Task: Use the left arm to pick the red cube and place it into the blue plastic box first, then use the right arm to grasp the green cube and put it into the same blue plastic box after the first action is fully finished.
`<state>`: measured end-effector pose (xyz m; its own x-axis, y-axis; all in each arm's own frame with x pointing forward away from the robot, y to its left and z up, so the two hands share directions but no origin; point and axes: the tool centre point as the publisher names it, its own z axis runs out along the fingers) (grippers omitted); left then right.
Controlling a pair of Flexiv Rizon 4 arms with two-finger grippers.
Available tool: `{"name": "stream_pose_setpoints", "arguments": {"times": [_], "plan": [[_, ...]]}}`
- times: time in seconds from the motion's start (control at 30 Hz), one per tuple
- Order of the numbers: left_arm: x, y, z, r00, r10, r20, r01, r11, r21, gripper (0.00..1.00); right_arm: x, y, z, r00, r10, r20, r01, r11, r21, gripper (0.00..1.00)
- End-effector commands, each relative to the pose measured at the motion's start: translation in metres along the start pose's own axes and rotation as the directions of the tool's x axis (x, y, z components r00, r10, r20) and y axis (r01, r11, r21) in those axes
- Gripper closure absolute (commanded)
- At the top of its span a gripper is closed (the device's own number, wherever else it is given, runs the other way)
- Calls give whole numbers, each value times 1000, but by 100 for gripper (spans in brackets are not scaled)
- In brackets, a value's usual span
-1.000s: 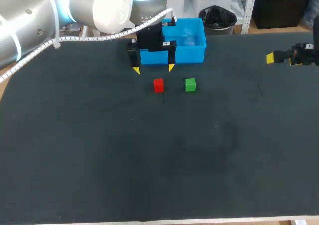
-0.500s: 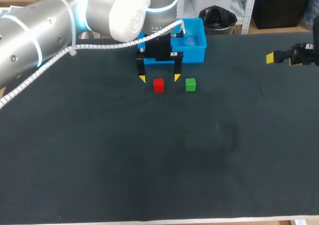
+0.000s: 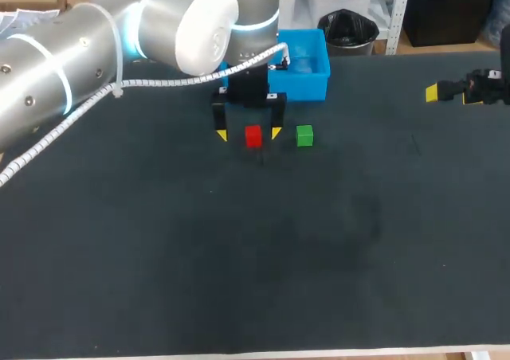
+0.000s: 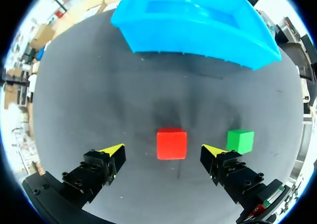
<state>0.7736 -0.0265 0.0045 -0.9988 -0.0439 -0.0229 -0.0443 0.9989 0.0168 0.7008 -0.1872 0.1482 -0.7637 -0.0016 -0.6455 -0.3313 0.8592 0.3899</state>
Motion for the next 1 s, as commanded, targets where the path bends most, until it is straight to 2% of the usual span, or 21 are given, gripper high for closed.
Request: {"name": "stream_pose_setpoints", "arguments": {"times": [0.03,0.83,0.87,0.9,1.0], "plan": [[-3,1,9,1000,-1,-6,1,1000,3,0,0,2,-1,1000,2,-1,-2,1000,8,0],[-10,-3,20,1000,-10,4,10,1000,-4,0,0,2,-1,1000,2,-1,-2,1000,8,0],[-10,-3,20,1000,-14,6,14,1000,-1,53,0,2,-1,1000,2,-1,-2,1000,8,0],[-10,-3,20,1000,-19,5,19,1000,7,100,0,2,-1,1000,2,-1,-2,1000,8,0],[-8,-3,20,1000,-19,2,19,1000,2,100,0,2,-1,1000,2,-1,-2,1000,8,0]]}}
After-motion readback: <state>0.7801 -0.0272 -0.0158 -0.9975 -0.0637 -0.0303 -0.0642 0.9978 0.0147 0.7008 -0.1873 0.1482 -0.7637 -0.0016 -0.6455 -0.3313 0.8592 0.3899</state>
